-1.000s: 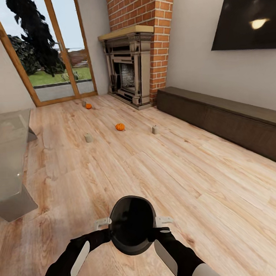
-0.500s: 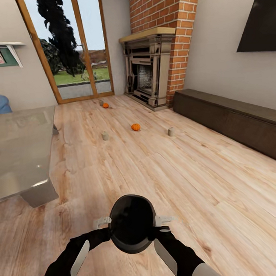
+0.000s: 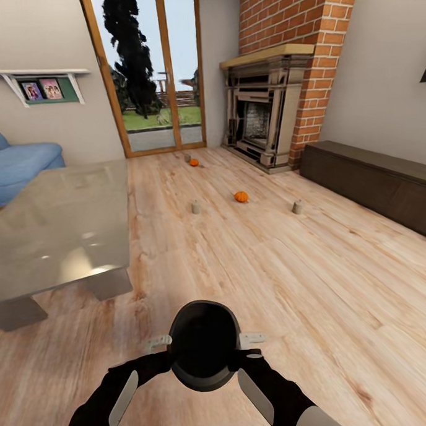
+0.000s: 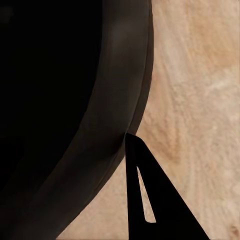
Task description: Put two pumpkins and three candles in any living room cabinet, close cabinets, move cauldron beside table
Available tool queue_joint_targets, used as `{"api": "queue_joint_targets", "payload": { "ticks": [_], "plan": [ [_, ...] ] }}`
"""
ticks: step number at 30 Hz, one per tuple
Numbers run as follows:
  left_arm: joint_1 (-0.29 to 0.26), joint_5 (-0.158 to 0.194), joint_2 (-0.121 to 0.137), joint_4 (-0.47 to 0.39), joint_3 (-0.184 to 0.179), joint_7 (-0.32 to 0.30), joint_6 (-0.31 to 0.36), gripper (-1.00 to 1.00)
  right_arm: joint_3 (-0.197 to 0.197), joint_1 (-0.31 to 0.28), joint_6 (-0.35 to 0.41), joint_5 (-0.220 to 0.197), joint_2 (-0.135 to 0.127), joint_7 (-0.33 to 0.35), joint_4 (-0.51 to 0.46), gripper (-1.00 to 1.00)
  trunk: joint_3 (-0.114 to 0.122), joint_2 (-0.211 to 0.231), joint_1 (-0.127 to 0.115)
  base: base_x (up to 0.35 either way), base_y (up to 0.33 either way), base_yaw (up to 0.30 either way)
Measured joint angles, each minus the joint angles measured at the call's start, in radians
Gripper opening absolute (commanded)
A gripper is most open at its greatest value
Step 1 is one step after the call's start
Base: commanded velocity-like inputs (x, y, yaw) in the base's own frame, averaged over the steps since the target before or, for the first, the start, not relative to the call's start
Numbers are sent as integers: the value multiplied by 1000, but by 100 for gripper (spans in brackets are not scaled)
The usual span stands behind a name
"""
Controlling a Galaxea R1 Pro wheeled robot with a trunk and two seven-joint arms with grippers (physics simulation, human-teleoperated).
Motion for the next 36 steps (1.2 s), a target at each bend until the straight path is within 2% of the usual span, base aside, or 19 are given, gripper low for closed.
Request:
{"api": "queue_joint_targets", "payload": {
  "ticks": [21, 27, 36],
  "plan": [
    [0, 0, 0, 0, 0, 0, 0, -100, 1, 0, 0, 1, 0, 1, 0, -100, 17, 0, 0, 2, 288, 228],
    [0, 0, 0, 0, 1, 0, 0, -100, -1, 0, 0, 3, 0, 1, 0, -100, 18, 0, 0, 114, 289, 19],
    [0, 0, 0, 0, 1, 0, -1, -100, 0, 0, 1, 3, 0, 1, -1, -100, 20, 0, 0, 199, 247, -155]
  ]
}}
